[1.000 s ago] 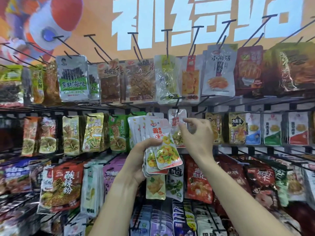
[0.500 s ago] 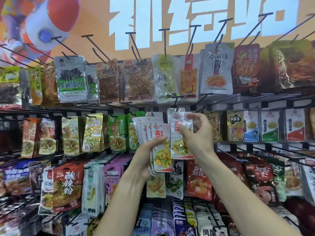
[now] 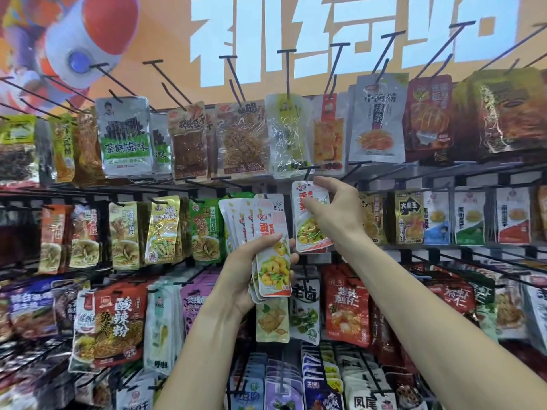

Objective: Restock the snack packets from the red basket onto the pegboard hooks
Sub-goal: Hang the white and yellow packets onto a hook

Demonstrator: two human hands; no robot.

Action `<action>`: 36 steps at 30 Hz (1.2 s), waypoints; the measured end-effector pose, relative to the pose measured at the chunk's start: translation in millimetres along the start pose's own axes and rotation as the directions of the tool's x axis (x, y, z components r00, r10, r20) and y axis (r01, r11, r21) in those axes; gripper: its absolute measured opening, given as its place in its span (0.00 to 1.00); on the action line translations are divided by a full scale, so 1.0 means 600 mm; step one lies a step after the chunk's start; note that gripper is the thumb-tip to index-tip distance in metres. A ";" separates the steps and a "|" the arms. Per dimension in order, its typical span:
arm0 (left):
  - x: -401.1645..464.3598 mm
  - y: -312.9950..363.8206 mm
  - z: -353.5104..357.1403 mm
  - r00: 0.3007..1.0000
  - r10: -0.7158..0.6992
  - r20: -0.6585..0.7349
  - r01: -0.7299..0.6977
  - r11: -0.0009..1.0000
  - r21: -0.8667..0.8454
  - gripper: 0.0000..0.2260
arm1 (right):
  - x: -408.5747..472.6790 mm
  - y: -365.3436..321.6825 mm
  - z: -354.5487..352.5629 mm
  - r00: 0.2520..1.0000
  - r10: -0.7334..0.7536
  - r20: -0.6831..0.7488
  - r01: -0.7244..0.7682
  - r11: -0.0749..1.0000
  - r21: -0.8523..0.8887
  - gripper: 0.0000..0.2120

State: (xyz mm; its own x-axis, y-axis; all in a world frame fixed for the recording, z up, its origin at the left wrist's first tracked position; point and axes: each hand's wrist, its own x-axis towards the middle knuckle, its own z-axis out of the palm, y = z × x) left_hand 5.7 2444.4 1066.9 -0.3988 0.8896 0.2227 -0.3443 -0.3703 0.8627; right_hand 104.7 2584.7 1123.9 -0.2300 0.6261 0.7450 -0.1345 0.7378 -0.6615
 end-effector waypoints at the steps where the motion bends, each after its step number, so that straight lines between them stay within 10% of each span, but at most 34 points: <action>1: 0.000 0.001 0.000 1.000 0.003 0.003 -0.003 1.000 0.014 0.08 | 0.001 -0.001 0.003 1.000 -0.021 -0.008 0.021 0.998 -0.053 0.25; 17: -0.014 0.007 -0.002 0.998 0.019 -0.053 -0.018 1.000 0.020 0.09 | 0.011 0.006 0.016 0.987 0.153 -0.045 -0.148 0.984 0.097 0.08; 28: -0.003 -0.001 -0.002 0.999 0.014 -0.034 -0.014 1.000 0.010 0.11 | 0.012 0.028 0.027 0.998 -0.022 -0.063 -0.007 0.906 -0.422 0.22; 32: -0.002 -0.008 -0.004 1.000 0.017 -0.008 -0.017 1.000 0.018 0.12 | -0.073 0.001 0.003 0.994 0.112 -0.016 -0.111 0.994 0.021 0.20; 36: -0.001 -0.025 0.010 0.999 0.026 0.042 -0.025 0.999 -0.026 0.15 | -0.102 -0.002 0.005 0.899 0.358 0.252 -0.428 0.840 0.333 0.13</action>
State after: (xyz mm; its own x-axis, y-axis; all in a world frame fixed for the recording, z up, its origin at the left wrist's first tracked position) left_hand 15.9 2450.9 1056.5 -0.3717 0.8902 0.2636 -0.3562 -0.3989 0.8450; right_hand 116.1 2544.8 1079.2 -0.4979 0.7634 0.4116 -0.3357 0.2680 -0.9030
